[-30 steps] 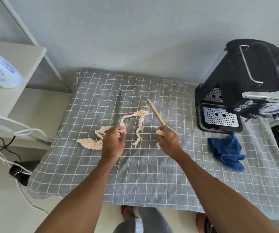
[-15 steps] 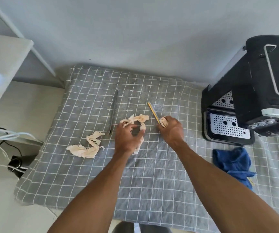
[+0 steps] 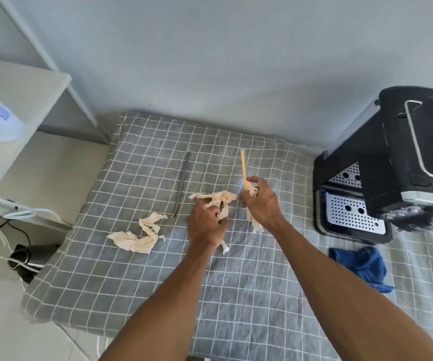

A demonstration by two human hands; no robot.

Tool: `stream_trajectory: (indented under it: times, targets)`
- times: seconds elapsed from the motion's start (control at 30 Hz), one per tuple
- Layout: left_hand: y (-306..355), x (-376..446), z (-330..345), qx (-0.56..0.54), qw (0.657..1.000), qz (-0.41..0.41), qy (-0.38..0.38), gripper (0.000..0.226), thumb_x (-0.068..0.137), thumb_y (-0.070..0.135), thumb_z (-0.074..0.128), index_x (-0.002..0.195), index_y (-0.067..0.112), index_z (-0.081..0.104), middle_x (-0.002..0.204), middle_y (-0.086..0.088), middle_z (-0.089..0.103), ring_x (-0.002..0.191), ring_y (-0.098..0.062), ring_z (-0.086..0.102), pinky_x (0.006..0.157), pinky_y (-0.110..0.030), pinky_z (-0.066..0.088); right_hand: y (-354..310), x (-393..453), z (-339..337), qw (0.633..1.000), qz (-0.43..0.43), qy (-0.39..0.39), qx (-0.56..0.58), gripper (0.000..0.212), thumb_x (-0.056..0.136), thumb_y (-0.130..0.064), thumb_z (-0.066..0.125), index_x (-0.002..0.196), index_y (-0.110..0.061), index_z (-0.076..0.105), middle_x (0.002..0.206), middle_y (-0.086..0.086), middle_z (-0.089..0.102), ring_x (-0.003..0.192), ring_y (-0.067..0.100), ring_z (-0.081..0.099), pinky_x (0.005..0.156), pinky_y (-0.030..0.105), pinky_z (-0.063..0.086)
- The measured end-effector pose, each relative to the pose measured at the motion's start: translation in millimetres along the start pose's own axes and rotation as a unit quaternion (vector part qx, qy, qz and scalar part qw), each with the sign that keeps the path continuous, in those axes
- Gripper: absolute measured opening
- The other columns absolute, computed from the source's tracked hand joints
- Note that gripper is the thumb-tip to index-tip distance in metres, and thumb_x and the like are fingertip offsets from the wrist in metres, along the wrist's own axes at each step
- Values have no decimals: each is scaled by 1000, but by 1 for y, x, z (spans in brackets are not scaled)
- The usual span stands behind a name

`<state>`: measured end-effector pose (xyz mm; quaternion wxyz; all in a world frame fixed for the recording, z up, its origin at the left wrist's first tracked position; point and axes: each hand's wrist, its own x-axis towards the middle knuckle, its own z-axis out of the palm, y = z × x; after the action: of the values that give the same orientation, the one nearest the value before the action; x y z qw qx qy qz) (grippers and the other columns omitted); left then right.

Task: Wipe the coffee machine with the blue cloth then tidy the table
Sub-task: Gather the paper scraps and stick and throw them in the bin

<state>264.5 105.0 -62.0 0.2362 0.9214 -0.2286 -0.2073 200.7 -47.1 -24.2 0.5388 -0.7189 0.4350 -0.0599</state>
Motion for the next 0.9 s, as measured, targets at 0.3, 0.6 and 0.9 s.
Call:
stream_trajectory:
  times: [0.3, 0.6, 0.9]
  targets:
    - [-43, 5, -55, -148, 979, -20, 141, 33, 99, 32, 60, 121, 11, 73, 113, -12, 56, 97, -25, 60, 81, -27, 41, -28, 0, 30, 998, -34, -60, 1, 8, 91, -17, 69, 99, -19, 71, 70, -1, 67, 53, 10, 56, 53, 24, 48]
    - [-128, -21, -104, -68, 974, -30, 216, 28, 102, 22, 59, 118, 5, 75, 121, -18, 63, 106, -35, 62, 92, -45, 52, -40, 14, 128, 998, -20, -52, -1, 24, 83, -25, 86, 94, -13, 68, 73, -4, 65, 58, 5, 55, 49, 10, 44]
    - [-144, -27, -85, 16, 986, -124, 110, 53, 86, 55, 70, 133, 30, 66, 137, -8, 49, 128, -30, 42, 107, -45, 39, -38, 36, 166, 981, 1, -55, -188, 38, 79, -46, 83, 100, -20, 65, 93, 2, 69, 68, 12, 62, 56, 20, 48]
